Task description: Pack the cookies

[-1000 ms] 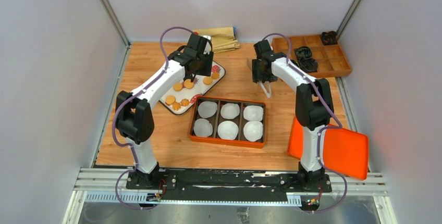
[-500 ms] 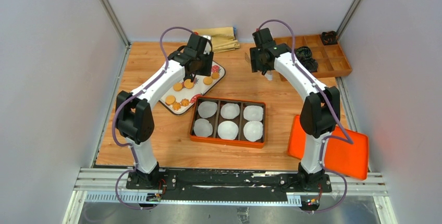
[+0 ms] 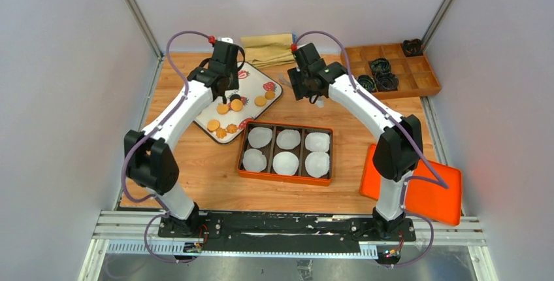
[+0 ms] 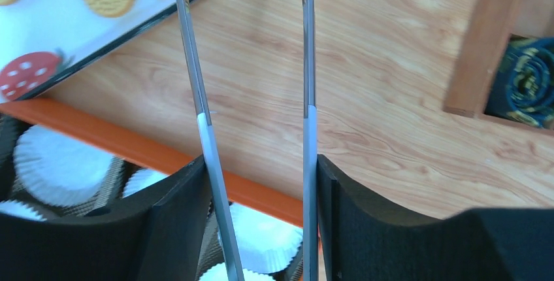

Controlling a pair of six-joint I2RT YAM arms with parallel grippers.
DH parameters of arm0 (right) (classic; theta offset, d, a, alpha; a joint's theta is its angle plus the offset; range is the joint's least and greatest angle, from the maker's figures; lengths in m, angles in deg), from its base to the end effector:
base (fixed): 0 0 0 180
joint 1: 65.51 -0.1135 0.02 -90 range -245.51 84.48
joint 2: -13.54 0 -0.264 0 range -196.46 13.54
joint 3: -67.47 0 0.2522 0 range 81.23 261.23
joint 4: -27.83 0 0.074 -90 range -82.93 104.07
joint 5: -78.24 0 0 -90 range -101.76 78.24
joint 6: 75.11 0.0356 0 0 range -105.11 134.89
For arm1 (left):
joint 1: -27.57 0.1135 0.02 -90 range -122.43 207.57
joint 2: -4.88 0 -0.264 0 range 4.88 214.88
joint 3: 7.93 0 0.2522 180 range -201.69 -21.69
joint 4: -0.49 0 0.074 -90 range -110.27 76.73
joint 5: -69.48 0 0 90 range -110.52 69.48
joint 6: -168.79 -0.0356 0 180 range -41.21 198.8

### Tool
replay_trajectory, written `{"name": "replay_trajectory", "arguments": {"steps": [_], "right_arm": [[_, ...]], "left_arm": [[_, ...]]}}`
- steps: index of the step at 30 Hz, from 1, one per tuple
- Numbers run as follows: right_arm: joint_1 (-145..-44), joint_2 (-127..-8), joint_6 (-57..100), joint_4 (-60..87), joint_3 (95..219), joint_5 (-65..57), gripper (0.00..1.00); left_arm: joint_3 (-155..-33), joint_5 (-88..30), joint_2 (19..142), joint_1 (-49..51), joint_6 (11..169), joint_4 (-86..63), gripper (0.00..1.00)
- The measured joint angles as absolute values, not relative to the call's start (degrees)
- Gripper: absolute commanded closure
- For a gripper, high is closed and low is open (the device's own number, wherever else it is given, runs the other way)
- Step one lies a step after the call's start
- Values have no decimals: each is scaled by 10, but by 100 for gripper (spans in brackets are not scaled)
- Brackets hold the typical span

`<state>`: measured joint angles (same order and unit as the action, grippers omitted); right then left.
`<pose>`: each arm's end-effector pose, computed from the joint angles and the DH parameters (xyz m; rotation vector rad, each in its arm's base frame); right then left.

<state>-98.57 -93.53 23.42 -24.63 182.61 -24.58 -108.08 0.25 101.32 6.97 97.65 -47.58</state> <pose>0.3604 0.2252 0.3252 -0.3859 2.2914 0.1027 0.3583 -0.1212 0.3171 -0.1410 2.2799 0.0694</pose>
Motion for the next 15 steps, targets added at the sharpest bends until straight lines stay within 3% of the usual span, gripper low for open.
{"name": "replay_trajectory", "arguments": {"steps": [5, 15], "right_arm": [[-1019, -932, 224, -229, 1826, -215, 41], [-1086, -967, 208, -219, 1861, -156, 39]], "left_arm": [[-1037, 63, 916, 52, 965, -435, 63], [-784, -25, 725, 52, 973, -220, 55]]}}
